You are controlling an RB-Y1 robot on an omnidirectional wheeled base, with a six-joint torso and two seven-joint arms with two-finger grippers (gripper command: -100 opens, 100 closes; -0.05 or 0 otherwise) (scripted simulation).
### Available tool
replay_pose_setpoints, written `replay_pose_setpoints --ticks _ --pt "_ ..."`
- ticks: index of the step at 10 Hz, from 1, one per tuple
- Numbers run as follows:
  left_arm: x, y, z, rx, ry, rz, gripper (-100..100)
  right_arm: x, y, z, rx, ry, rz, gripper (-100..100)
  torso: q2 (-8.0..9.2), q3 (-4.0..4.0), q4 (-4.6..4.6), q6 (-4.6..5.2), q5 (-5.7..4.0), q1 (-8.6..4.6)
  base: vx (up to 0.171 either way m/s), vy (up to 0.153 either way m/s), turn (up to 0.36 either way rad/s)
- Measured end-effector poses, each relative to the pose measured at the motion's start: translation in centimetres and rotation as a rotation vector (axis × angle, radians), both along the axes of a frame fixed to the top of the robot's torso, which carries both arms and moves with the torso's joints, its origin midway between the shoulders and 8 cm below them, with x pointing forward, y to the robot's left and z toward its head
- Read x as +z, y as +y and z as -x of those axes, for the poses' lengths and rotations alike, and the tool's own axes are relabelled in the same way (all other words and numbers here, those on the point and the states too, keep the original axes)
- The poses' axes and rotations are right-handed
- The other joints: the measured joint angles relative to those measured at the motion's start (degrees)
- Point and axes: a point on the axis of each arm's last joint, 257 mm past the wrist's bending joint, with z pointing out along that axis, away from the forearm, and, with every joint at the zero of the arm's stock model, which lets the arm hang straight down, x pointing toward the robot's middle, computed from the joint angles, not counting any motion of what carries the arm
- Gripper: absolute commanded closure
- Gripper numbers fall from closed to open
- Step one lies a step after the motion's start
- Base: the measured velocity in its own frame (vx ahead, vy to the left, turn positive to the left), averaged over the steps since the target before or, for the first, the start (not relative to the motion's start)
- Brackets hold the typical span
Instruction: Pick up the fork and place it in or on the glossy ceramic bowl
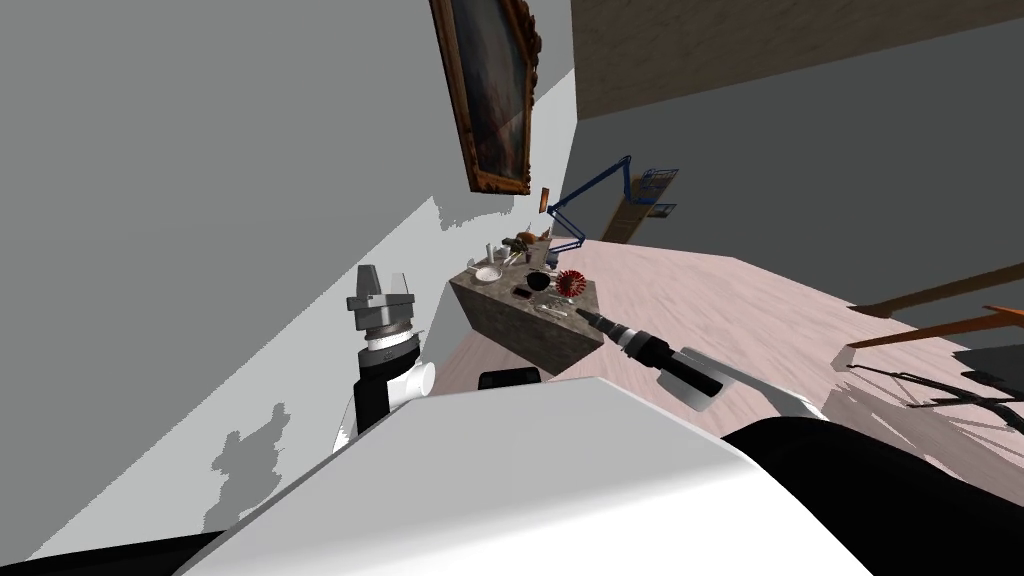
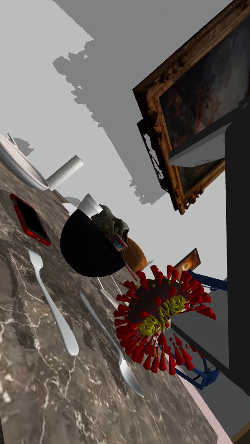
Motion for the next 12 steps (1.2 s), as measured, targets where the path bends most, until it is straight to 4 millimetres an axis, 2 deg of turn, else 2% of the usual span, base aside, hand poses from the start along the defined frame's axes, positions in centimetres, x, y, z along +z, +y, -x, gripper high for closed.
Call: replay_pose_setpoints --ticks 5,12 --pt "0.0 0.0 0.0 0.000 0.000 0.000 0 -2.2 -1.8 0.7 0.025 0.105 0.127 -100 -0.04 -0.02 -0.01 0.00 0.00 0.02 0.023 0.020 0.069" --pt "0.0 0.0 0.0 0.000 0.000 0.000 0 -4.0 -3.3 1.4 0.082 0.218 0.279 -100 0.00 0.00 0.00 0.02 -0.01 -0.01 0.028 0.021 0.080"
